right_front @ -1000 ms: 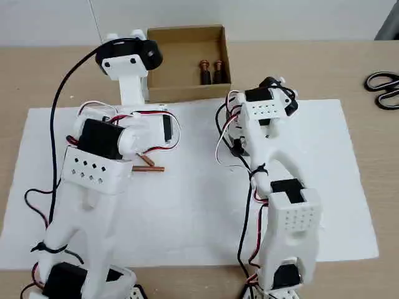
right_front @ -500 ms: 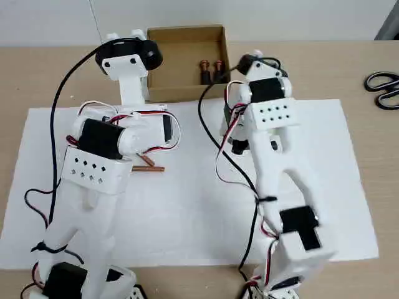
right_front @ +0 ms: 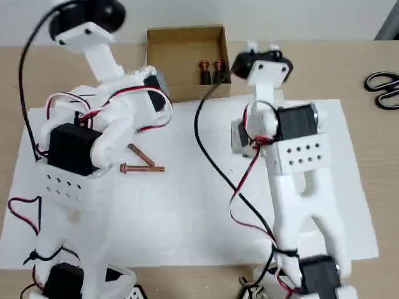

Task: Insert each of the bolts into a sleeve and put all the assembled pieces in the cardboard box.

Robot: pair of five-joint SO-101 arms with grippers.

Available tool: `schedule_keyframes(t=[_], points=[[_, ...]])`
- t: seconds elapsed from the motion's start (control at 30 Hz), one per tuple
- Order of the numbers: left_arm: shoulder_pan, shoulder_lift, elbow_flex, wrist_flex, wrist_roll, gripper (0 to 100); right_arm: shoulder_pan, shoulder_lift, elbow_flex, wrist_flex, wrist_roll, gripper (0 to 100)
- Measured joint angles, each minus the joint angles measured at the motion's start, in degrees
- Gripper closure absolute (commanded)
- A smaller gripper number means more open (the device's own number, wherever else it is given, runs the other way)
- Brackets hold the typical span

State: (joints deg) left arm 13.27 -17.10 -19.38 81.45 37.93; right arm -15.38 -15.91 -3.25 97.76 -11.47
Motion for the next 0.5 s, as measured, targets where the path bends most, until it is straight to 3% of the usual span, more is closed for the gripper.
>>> schedule_keyframes(t=[0.2,0.33,0.5], points=[[-9.14,3.16,0.00,-5.71,8.09,99,0.79,-8.35,13.27,-0.09,-0.09,99.5],[-13.45,10.46,0.00,-4.92,12.31,99,4.66,-13.01,18.64,-2.29,-1.23,99.5],[-13.80,19.69,0.00,-0.88,15.47,99,7.82,-16.35,19.87,-2.73,-1.58,99.5]])
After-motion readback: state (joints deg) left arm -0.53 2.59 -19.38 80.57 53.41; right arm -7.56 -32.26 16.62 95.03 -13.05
